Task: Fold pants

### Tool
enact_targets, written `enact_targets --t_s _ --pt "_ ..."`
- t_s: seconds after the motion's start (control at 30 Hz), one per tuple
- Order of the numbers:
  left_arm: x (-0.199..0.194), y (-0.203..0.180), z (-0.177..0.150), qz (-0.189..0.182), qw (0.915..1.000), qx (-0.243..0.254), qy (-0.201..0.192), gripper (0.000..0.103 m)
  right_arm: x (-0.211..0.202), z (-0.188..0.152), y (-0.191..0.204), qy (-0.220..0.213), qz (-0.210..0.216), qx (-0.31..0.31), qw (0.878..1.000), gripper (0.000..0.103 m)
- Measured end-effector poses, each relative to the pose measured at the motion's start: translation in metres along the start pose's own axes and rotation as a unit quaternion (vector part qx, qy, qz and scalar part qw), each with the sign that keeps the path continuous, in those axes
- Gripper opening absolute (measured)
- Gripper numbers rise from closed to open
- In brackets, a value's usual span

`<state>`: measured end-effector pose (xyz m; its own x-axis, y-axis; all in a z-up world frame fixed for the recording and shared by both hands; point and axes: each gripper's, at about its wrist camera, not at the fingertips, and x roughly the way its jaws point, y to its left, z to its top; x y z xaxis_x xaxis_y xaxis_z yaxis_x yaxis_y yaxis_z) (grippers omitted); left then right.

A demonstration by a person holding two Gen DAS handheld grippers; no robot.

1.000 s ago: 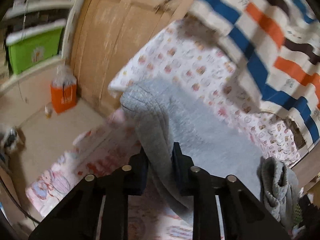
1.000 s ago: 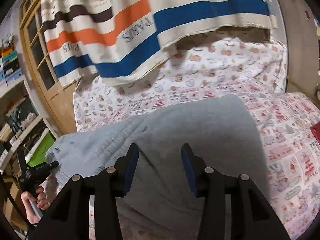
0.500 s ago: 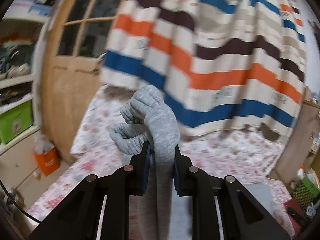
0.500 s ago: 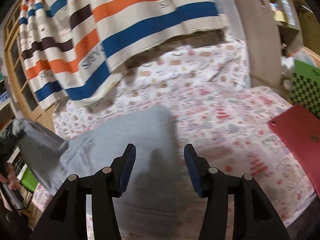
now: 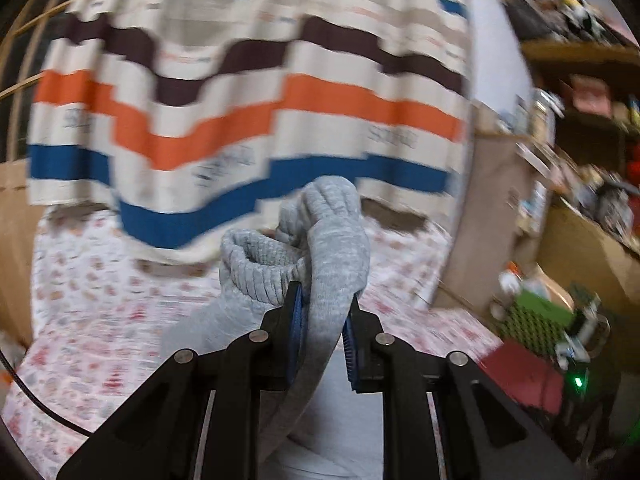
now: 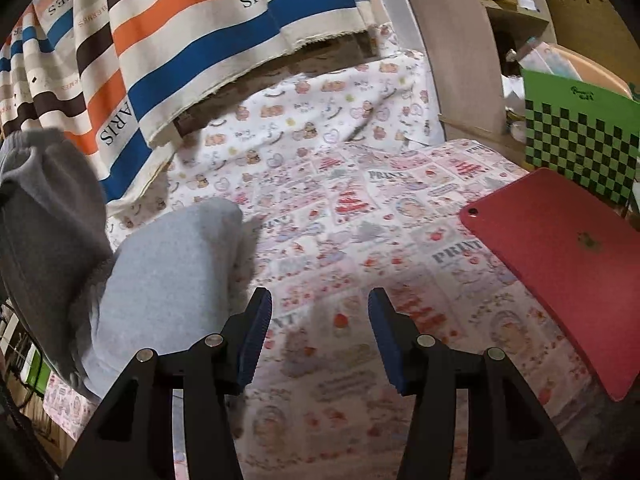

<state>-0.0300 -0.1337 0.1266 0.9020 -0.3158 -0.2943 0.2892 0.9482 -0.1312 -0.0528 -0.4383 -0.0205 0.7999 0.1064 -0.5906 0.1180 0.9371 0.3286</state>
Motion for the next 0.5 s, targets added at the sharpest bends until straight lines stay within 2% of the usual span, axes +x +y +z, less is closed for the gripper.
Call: enact_targets --t_s 0.1,0.2,0.37,0.5 --pt "0.017 -0.025 -0.017 -0.023 0.9992 0.013 0.03 0.017 0.001 -0.002 -0.009 0.007 -0.003 0.009 1.0 0.052" --pt "0.028 -0.035 -0.036 -0.023 0.9982 0.017 0.053 0.017 0.001 -0.003 -0.016 0.01 -0.004 0.018 1.0 0.052" --pt "0.028 -0.034 -0.051 -0.028 0.9974 0.009 0.065 0.017 0.004 -0.003 -0.017 0.012 0.018 0.023 0.999 0.052" --pt "0.028 -0.046 -0.057 -0.019 0.9972 0.034 0.064 0.017 0.011 0.001 -0.01 0.015 0.037 0.023 0.999 0.052"
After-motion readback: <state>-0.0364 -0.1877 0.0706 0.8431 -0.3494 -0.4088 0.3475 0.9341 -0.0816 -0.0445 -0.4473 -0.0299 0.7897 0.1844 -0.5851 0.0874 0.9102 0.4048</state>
